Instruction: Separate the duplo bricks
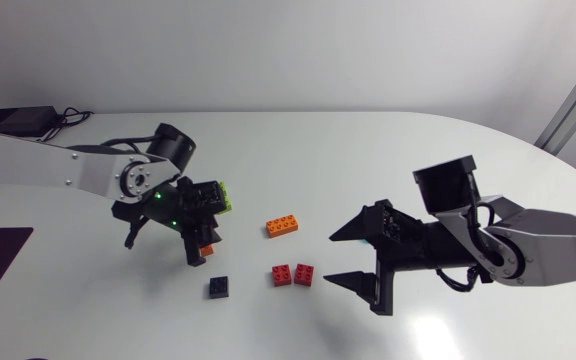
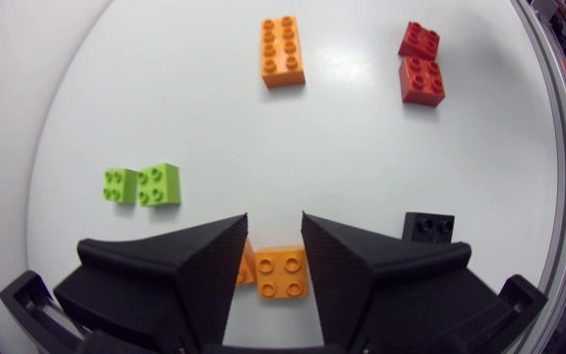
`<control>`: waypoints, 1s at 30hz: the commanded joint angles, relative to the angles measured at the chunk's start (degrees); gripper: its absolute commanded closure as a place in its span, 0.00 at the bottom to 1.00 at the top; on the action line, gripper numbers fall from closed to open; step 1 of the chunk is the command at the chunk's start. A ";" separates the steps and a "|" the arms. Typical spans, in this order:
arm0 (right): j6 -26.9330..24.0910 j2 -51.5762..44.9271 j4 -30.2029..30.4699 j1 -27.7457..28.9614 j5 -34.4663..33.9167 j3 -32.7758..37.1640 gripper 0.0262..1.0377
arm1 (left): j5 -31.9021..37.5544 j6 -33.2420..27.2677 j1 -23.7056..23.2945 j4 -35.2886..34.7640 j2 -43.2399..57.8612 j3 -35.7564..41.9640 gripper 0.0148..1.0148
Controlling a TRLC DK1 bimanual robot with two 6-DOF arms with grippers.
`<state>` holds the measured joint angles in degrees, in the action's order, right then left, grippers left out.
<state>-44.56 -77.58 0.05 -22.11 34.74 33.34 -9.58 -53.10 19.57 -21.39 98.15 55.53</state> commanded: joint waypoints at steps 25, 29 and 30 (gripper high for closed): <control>13.53 17.82 2.49 13.23 -13.74 2.17 0.04 | 3.43 10.83 -9.29 0.38 -25.38 -4.73 0.03; 16.61 22.21 2.67 16.04 -15.93 2.43 0.04 | 3.43 13.81 -11.05 0.56 -29.42 -6.40 0.03; 16.78 22.91 2.76 16.92 -16.90 2.34 0.04 | 3.43 13.81 -11.31 0.56 -30.38 -7.10 0.03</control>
<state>-30.37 -56.07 2.44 -6.55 18.94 34.94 -6.20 -41.21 8.93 -20.97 69.58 51.31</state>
